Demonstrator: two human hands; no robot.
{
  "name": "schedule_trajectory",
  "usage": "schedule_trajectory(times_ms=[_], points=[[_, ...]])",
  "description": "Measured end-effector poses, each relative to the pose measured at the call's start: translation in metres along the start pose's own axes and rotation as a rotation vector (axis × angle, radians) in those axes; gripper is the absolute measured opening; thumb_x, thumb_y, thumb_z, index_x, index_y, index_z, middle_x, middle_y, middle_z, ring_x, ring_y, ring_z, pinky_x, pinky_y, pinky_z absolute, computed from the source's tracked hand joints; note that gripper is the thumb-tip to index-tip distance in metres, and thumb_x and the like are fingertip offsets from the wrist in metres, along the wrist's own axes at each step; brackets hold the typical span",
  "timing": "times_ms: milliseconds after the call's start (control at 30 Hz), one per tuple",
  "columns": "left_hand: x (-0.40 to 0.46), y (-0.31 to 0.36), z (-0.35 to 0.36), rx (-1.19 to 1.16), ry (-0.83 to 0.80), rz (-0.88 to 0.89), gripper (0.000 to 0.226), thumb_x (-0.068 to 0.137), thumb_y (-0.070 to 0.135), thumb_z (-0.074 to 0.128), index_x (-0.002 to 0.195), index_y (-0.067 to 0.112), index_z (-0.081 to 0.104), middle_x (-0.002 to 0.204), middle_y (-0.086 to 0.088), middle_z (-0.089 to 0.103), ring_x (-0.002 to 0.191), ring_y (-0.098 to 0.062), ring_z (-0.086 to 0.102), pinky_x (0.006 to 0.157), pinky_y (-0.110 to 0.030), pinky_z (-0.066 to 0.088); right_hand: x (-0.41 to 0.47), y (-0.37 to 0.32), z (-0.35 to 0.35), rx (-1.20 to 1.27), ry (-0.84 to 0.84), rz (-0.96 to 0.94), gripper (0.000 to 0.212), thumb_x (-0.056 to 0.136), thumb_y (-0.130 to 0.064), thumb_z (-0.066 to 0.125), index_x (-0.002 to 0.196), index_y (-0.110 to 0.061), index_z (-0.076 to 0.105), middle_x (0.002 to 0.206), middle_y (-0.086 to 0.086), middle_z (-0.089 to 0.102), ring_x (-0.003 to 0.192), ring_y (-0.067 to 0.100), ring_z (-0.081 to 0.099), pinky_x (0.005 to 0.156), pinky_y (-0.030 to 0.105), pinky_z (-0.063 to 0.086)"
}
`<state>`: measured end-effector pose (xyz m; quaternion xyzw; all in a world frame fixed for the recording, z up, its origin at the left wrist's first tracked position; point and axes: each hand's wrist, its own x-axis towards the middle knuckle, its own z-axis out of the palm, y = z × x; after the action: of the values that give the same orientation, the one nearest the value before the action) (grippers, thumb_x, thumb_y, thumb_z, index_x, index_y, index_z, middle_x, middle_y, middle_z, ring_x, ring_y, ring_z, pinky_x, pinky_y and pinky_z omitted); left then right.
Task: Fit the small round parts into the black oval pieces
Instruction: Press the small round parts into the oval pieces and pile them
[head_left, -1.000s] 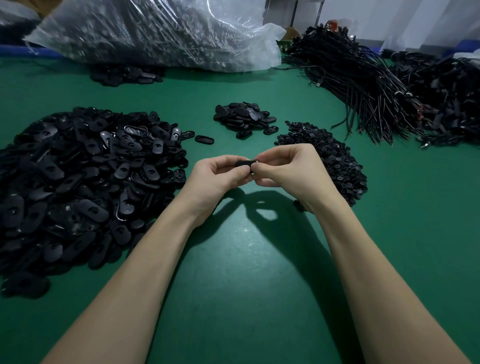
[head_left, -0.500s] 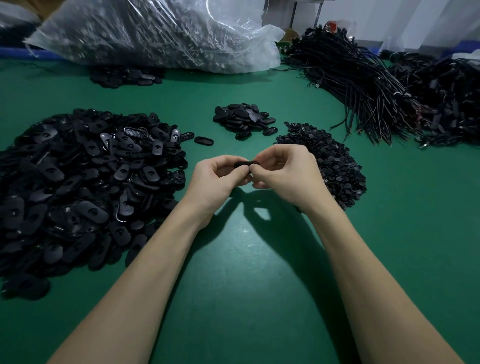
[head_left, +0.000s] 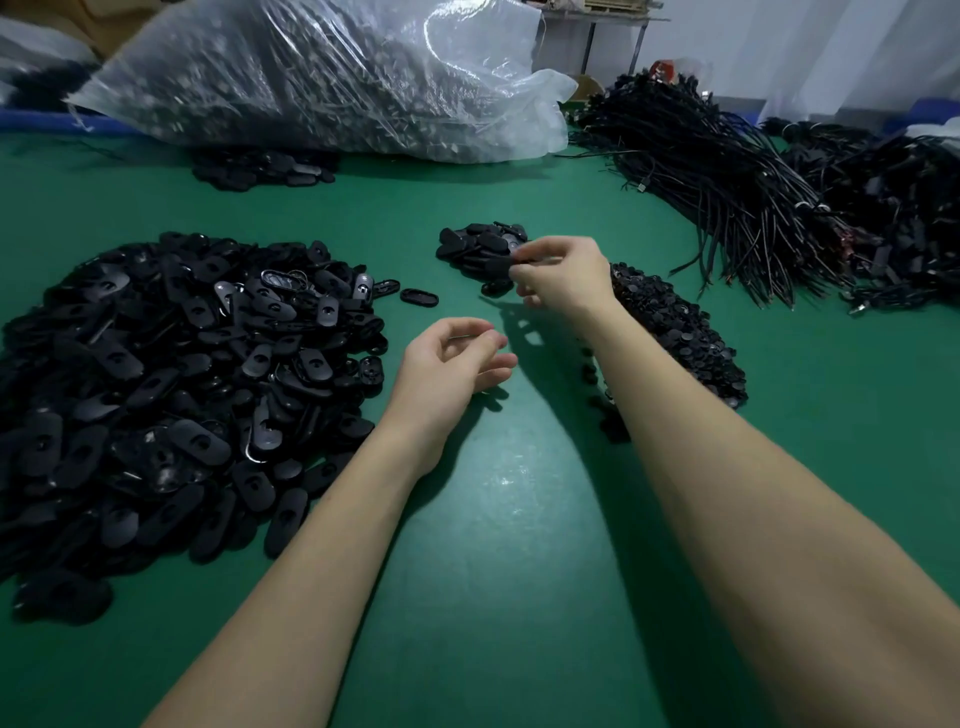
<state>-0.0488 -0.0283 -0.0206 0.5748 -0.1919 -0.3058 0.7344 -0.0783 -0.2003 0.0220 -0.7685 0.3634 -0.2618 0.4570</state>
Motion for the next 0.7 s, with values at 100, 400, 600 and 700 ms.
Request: schedule_trajectory(times_ms=[100,400,600,700], points=[[-0.001,0.001,0.0,-0.006,-0.021,0.0,0.009,0.096,0.008,0.064,0.105,0.006,0.064,0.102,-0.014,0.073,0.085,-0.019,0.075,0.074,-0.023,0.058,0.023,-0.007,0.008,-0.119,-0.001,-0.023,0.016,0.09,-0.006,0.071,0.094,-0.019,0.078,0.098,0.006,0.077,0.073,0.019,0.075,0.072,0.028,0.064],[-0.003,0.002,0.002,0.033,-0.043,-0.002,0.007,0.099,0.011,0.062,0.103,0.006,0.066,0.092,-0.008,0.075,0.082,-0.016,0.074,0.075,-0.023,0.058,0.021,0.0,0.002,-0.22,0.002,-0.1,0.014,0.091,-0.012,0.068,0.088,-0.022,0.077,0.094,0.004,0.076,0.078,0.018,0.074,0.069,0.027,0.062],[-0.006,0.003,0.004,0.063,-0.059,0.023,0.007,0.099,0.008,0.06,0.098,0.005,0.066,0.087,-0.009,0.073,0.077,-0.015,0.073,0.075,-0.023,0.058,-0.002,-0.019,0.008,-0.435,-0.558,-0.116,0.011,0.095,-0.024,0.066,0.094,-0.028,0.075,0.088,0.0,0.078,0.06,0.005,0.069,0.056,0.018,0.055],[-0.008,0.004,0.004,0.128,-0.094,0.036,0.017,0.099,-0.001,0.053,0.094,0.004,0.069,0.083,-0.008,0.074,0.073,-0.015,0.072,0.073,-0.022,0.058,-0.01,-0.034,0.02,-0.602,-0.682,-0.112,0.013,0.096,-0.028,0.063,0.095,-0.032,0.075,0.092,-0.001,0.077,0.07,0.011,0.072,0.065,0.024,0.061]])
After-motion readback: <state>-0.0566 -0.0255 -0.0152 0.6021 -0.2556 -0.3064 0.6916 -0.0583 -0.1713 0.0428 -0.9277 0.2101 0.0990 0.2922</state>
